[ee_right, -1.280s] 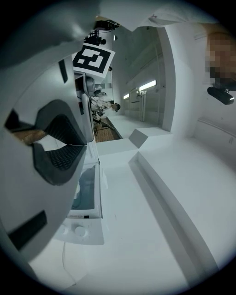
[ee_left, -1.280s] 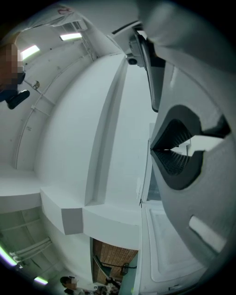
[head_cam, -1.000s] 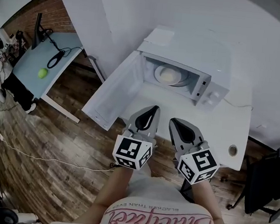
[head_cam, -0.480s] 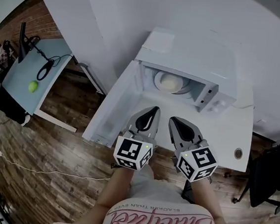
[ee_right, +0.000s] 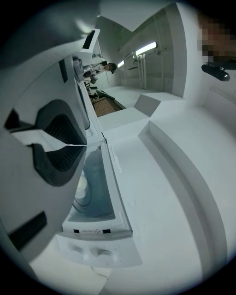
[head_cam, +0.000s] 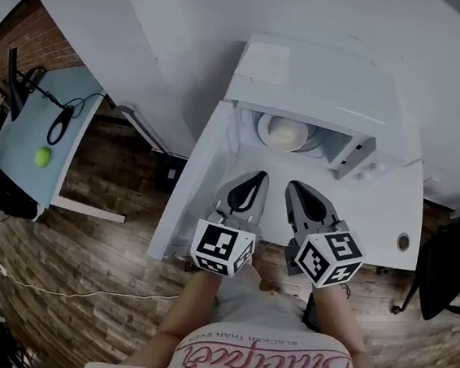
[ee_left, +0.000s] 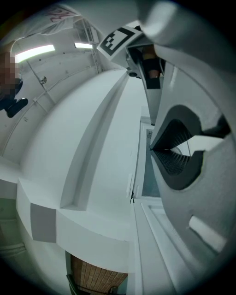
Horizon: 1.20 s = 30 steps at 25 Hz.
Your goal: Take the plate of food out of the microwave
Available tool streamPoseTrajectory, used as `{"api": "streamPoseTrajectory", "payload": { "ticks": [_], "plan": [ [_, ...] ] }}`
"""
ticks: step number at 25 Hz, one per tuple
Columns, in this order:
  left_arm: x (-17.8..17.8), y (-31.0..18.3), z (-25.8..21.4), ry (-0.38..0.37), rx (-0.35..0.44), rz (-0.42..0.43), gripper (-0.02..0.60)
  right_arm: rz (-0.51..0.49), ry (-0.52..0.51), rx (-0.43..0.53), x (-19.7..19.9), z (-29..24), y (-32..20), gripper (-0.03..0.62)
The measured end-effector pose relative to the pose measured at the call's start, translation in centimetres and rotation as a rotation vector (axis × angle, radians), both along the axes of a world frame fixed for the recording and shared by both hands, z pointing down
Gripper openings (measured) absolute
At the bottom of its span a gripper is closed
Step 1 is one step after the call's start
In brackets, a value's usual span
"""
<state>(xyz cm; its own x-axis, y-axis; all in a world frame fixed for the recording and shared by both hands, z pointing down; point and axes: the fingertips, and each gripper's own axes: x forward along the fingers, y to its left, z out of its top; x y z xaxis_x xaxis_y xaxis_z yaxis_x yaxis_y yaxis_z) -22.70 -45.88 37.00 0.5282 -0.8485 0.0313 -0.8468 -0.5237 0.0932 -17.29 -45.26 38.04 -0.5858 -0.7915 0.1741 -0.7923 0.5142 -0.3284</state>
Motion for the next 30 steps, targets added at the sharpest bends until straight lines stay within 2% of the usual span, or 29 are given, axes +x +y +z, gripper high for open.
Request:
{"api": "streamPoseTrajectory", "payload": {
  "ticks": [9,16,23,30],
  "plan": [
    [-0.3,-1.0,0.5,0.003,-0.002,0.084,0.008,0.109,-0.055,-0.045,-0.9,0.9,-1.5,0.021],
    [0.0,-0.6,1.5,-0.012,-0.013,0.122,0.008,0.163,-0.048,-0.078,-1.2,2.1,-1.6,0.146],
    [-0.7,-1.7,2.5,0.016,-0.048,0.097,0.008,0.191,-0.081,-0.091,-0.7,2.7,-1.9,0.15],
    [-1.2,-2.4,2.7,-0.011,-0.032,0.066,0.006,0.239,-0.199,-0.175,-0.4,5.3,-4.3,0.159]
  ]
}}
